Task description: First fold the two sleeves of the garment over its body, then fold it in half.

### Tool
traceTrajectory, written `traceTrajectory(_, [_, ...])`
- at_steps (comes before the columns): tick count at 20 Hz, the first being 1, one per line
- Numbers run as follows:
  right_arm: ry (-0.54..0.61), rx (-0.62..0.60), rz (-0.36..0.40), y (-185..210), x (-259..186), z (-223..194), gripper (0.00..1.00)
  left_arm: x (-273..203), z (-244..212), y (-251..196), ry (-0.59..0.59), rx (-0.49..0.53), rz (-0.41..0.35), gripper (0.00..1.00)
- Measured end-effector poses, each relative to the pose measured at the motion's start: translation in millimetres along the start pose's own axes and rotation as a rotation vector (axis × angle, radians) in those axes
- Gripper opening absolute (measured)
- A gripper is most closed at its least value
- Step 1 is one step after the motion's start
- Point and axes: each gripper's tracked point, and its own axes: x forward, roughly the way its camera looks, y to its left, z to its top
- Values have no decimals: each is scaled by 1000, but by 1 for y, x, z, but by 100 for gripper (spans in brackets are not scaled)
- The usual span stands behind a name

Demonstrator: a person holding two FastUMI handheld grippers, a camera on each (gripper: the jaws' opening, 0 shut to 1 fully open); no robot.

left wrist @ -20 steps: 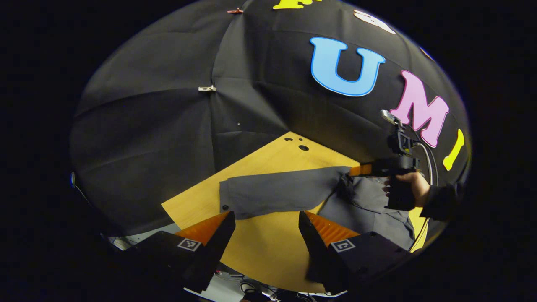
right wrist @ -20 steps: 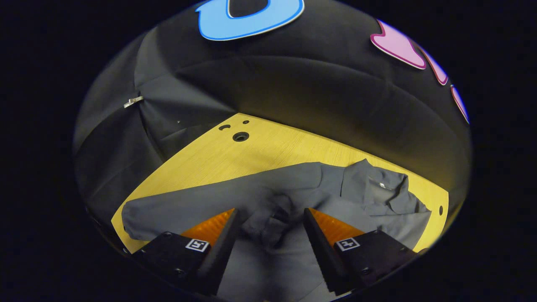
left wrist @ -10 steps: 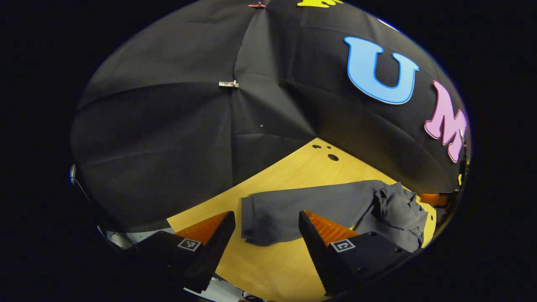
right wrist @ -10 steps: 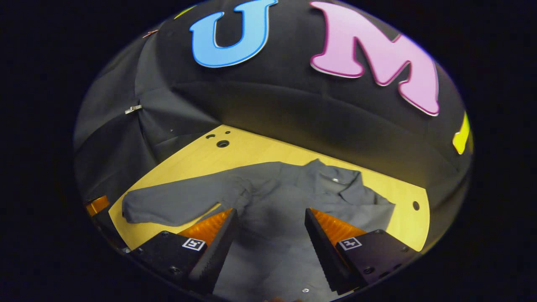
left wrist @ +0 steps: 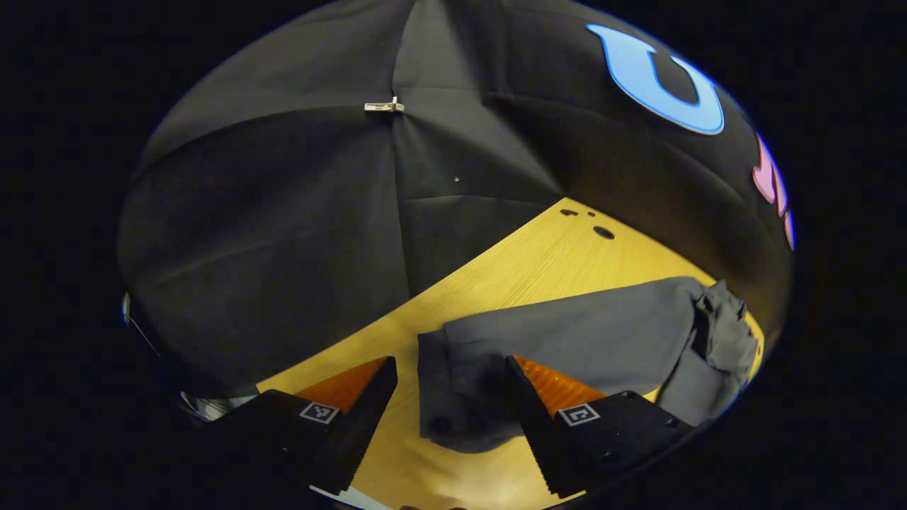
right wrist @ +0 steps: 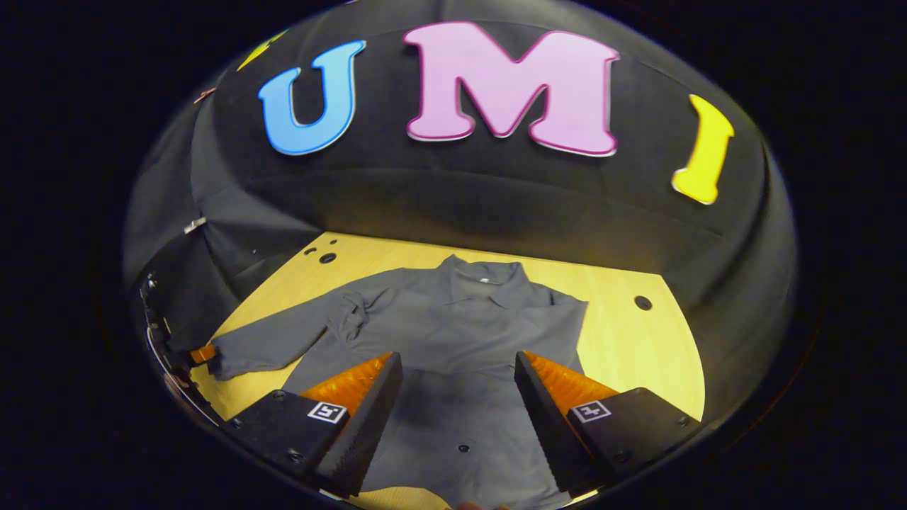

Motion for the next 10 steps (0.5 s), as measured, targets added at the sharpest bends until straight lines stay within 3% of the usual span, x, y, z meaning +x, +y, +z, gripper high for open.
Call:
traceTrajectory(6, [-19, 86, -100, -43, -58, -13, 98, 26, -13, -13, 60, 12, -8, 96])
traceTrajectory(10, [-20, 112, -174, -67, -99, -29, 98, 30, -15, -22, 52, 93, -16, 98])
